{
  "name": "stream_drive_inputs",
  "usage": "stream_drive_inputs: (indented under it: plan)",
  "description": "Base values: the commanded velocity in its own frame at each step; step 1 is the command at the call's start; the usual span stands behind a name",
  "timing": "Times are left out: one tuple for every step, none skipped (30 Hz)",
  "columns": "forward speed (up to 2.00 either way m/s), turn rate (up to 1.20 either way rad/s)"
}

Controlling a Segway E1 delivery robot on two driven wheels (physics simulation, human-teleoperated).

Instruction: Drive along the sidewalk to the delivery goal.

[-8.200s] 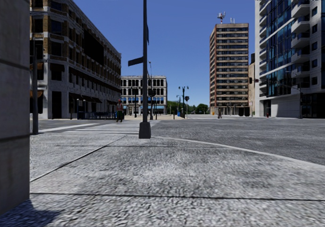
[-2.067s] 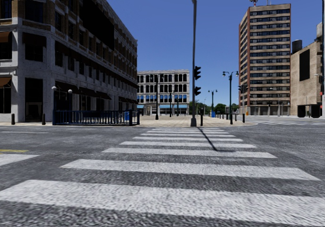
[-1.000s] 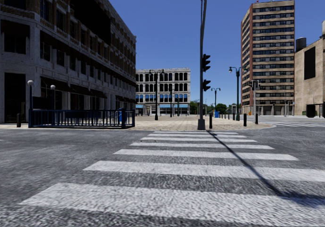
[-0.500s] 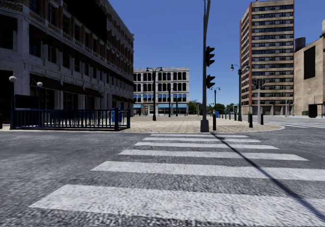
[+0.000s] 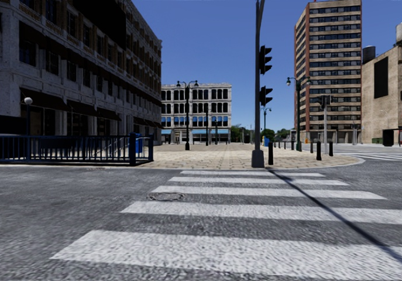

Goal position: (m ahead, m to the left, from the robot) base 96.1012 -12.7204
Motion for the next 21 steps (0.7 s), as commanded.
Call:
stream_drive_inputs:
  plan:
    - [2.0, -0.21]
    - [2.0, -0.22]
    - [2.0, -0.22]
    - [2.0, -0.22]
    - [2.0, -0.24]
    - [2.0, -0.26]
    - [2.0, -0.26]
    - [2.0, -0.27]
    - [2.0, -0.27]
    - [2.0, -0.27]
    - [2.0, -0.27]
    - [2.0, -0.27]
    - [2.0, -0.27]
    - [2.0, -0.27]
    - [2.0, -0.27]
    - [2.0, -0.27]
    - [2.0, -0.27]
    - [2.0, -0.27]
    - [2.0, -0.27]
    - [2.0, -0.27]
    - [2.0, -0.27]
